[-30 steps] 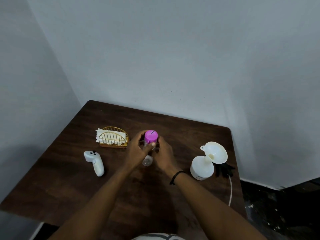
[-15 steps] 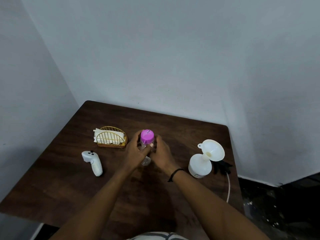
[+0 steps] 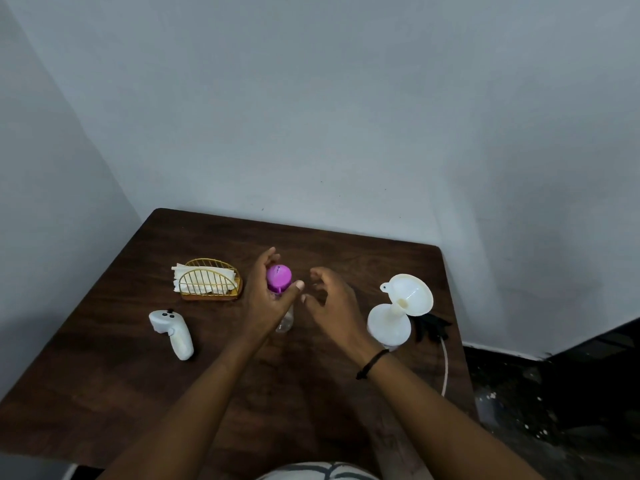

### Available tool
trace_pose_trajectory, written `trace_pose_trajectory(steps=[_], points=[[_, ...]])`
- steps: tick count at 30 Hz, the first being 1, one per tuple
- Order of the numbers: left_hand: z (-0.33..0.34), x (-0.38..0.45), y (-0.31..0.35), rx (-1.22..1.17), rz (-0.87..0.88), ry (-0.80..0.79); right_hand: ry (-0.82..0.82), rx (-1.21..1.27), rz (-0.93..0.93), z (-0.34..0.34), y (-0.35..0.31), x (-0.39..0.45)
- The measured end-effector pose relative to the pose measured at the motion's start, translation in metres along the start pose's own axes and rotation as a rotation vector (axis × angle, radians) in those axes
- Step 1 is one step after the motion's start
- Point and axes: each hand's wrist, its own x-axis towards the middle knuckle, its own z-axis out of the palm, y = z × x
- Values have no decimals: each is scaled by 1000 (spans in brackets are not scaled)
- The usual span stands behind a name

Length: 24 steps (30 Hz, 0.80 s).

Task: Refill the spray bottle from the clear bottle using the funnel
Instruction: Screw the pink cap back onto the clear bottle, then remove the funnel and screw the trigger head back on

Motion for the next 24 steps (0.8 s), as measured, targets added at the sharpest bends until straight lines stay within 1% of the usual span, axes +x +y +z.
trace_pose_trajectory(steps=[2, 4, 6, 8, 10, 12, 14, 17, 20, 24], points=[[3, 3, 9, 48, 52, 34, 49, 2, -25, -14, -6, -3], [7, 7, 20, 138, 153, 84, 115, 4, -62, -28, -12, -4], [12, 10, 33, 251, 341, 126, 197, 0, -113, -45, -15, -5], [20, 13, 46, 308, 521, 145, 274, -21, -157, -62, -16, -6], [34, 13, 60, 295, 619, 120, 343, -74, -177, -82, -12, -9], [49, 12, 71, 260, 658, 31, 405, -128, -166, -103, -5, -13], [66, 10, 78, 248, 623, -101, 465, -190, -131, -121, 7, -18], [90, 8, 79, 219, 438, -274, 500, -273, -31, -141, 35, -27], [107, 7, 74, 163, 280, -320, 444, -292, 99, -147, 60, -39], [121, 2, 63, 103, 86, -370, 402, -269, 158, -144, 82, -59]])
